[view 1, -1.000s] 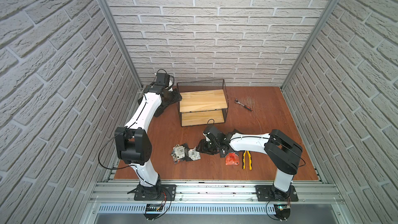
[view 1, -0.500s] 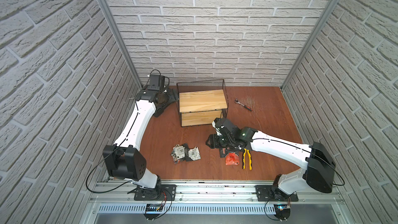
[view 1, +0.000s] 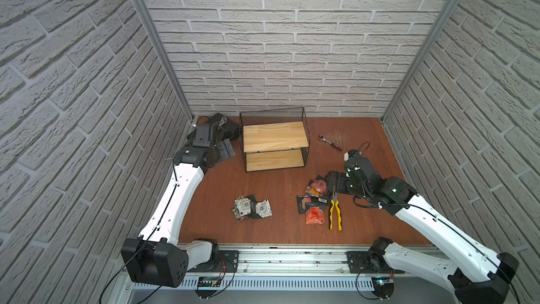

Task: Remove the tea bags from the shelf
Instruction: Place the tea bag at the center of the board, then reset both arms

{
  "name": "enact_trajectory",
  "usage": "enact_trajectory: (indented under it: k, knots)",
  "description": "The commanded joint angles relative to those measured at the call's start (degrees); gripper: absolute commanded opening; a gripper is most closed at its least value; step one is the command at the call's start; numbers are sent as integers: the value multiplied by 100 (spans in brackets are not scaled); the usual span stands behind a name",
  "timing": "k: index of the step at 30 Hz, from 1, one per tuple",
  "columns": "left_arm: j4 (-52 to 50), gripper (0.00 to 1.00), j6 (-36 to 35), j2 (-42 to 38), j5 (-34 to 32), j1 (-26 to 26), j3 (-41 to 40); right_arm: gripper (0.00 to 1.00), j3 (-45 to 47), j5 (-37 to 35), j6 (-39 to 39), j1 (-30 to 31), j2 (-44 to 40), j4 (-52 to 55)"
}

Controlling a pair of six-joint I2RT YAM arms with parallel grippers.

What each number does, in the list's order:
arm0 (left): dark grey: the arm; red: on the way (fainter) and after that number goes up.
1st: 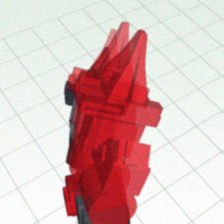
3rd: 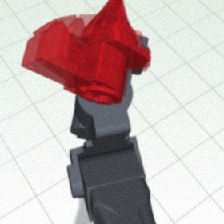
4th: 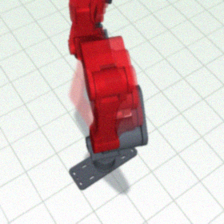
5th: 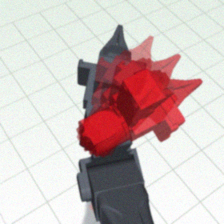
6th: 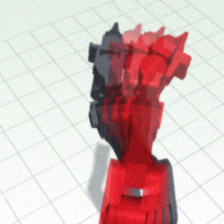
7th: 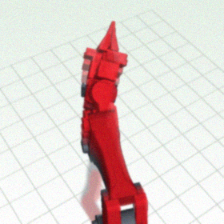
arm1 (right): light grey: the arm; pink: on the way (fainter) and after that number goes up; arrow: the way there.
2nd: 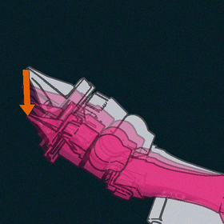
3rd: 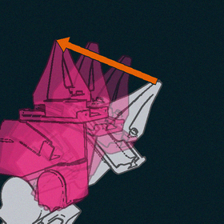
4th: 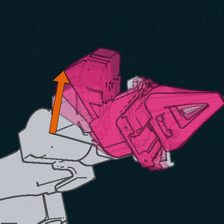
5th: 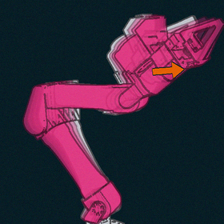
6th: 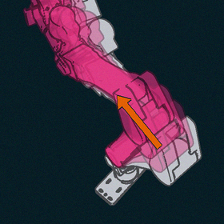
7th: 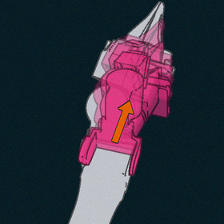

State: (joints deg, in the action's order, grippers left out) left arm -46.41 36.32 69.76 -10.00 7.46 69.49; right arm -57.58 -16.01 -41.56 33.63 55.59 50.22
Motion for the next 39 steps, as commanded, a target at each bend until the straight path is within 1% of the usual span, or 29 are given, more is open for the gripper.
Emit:
enact_trajectory:
  k: [1,2,4,5,6,7,9,10,11,12,13,14,15,16,18,20,23,25,28,31,33,35,36,37,38,39]
  knots:
    - [-172,98,154,-294,-1123,5,-297,100,-114,-1225,357,-675,-171,535]
    - [-211,98,256,-318,-1563,7,-413,100,-27,-1202,572,-1026,-125,366]
    - [-180,98,383,-362,-2160,5,-694,100,259,-1104,900,-1644,-56,-152]
    - [-33,98,278,-420,-2207,-32,-895,100,503,-1060,1097,-1945,-49,-561]
    - [250,98,105,-481,-2224,-46,-1101,100,789,-1132,1280,-2106,-84,-1064]
    - [681,98,-171,-570,-2250,-65,-1419,100,1161,-1381,1424,-2210,-129,-1672]
    - [1798,98,-1009,-747,-2258,-78,-2138,100,1813,-1842,1726,-2285,-132,-2925]
    - [2410,98,-1466,-800,-2249,-78,-2499,100,2162,-1951,2035,-2290,-38,-3681]
    - [2842,98,-1640,-798,-2286,-127,-2777,100,2408,-2015,2287,-2299,129,-4252]
    - [3178,98,-1818,-767,-2196,-194,-2971,100,2511,-2075,2419,-2312,349,-4509]
    - [3527,98,-2052,-707,-1966,-331,-3148,100,2560,-2055,2524,-2348,617,-4683]
    - [3887,98,-2293,-626,-1653,-467,-3354,99,2429,-1818,2713,-2446,824,-4656]
    - [4212,98,-2542,-552,-1420,-574,-3505,99,2307,-1765,2780,-2475,1008,-4508]
    - [4470,98,-2699,-432,-1236,-684,-3611,99,2302,-1717,2908,-2484,1182,-4604]
    - [4736,98,-2695,-186,-654,-1058,-3669,99,2544,-1680,3101,-2520,1366,-5126]
    - [5095,98,-2622,68,-245,-1335,-3743,99,2851,-1669,3238,-2583,1440,-5954]
    - [5646,98,-2807,470,183,-1546,-3793,99,3189,-1279,3463,-2800,1641,-6890]
    - [6084,98,-2910,689,333,-1634,-3869,99,3236,-987,3729,-2901,1755,-7378]
    - [6734,98,-2716,990,604,-1764,-3935,99,3310,-546,3918,-3135,2000,-8138]
    - [7097,98,-2670,1276,775,-1748,-3822,99,3324,-227,3787,-3330,2285,-8698]
    - [7383,98,-2633,1428,772,-1748,-3802,99,3352,-43,3794,-3345,2560,-9071]
    - [7554,98,-2752,1532,763,-1749,-3786,99,3539,177,3863,-3346,2832,-9674]
    - [7795,98,-2768,1580,756,-1753,-3870,99,3691,222,3873,-3352,3030,-10129]
    - [7750,98,-2770,1568,762,-1761,-3861,99,3833,251,3919,-3352,3194,-10597]
    - [7901,98,-2806,1547,785,-1741,-3946,99,3884,280,3919,-3358,3242,-10743]
    - [8046,98,-2849,1484,790,-1713,-4054,99,3857,268,3916,-3355,3153,-10543]
